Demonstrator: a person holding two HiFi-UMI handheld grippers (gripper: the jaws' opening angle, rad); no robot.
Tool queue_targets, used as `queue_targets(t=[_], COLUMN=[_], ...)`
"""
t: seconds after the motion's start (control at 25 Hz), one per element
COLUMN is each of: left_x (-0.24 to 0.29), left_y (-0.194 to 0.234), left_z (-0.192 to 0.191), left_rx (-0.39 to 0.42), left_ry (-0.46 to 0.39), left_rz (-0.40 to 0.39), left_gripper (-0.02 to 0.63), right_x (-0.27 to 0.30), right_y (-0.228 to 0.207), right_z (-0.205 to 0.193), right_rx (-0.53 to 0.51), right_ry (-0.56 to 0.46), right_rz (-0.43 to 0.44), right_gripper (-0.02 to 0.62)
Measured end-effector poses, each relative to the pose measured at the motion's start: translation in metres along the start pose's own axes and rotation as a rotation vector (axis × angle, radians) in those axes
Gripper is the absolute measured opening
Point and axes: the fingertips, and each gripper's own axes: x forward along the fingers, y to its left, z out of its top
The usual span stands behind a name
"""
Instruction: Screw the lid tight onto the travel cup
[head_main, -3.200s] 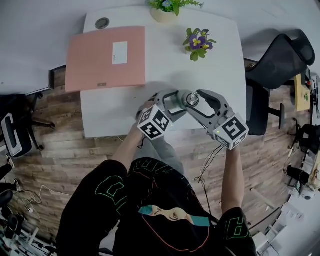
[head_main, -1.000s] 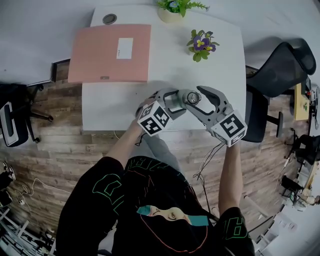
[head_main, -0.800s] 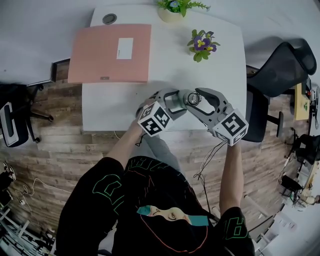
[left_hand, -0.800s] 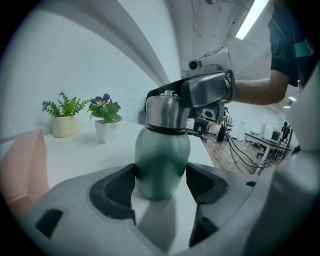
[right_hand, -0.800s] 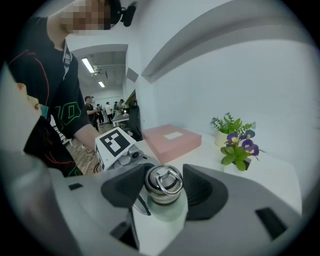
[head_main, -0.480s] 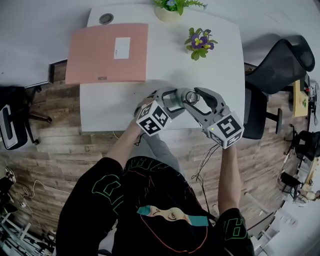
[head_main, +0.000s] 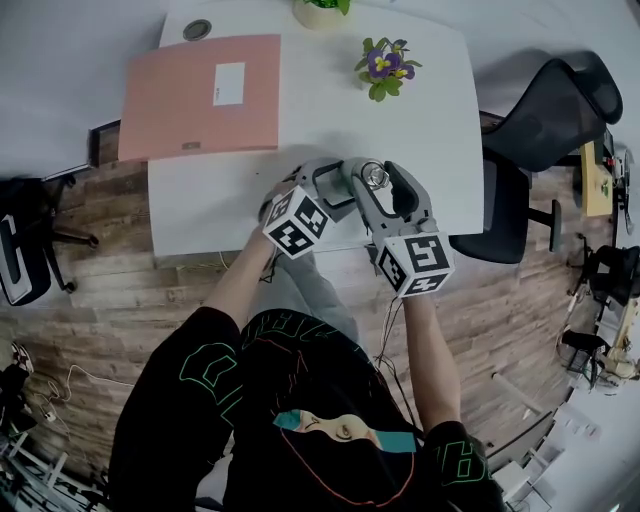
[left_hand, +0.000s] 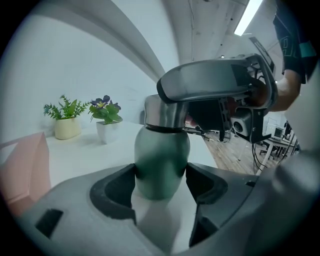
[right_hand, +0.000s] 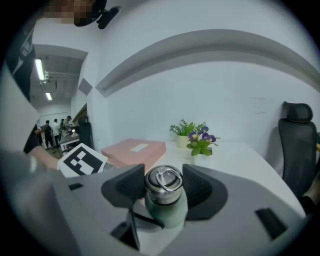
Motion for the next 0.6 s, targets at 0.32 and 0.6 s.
queue_targets(t=[0.32, 0.6], left_x=[-0.0014, -0.0009], left_y=[0.0000, -0.0011], left_z=[-0.0015, -0.0012], left_rx=[0.009, 0.007], left_ry=[0.007, 0.009], left_rz=[0.011, 0.014], left_gripper=[0.328, 0.328], right_x=[-0.0026, -0.0057], right_y=[-0.0015, -0.0014], right_z=[-0.0016, -0.0010], right_rx=[0.075, 0.067], right_ry=[-0.046, -0.067], right_rz=[-0.206, -0.126], right_gripper=[0.241, 0.253])
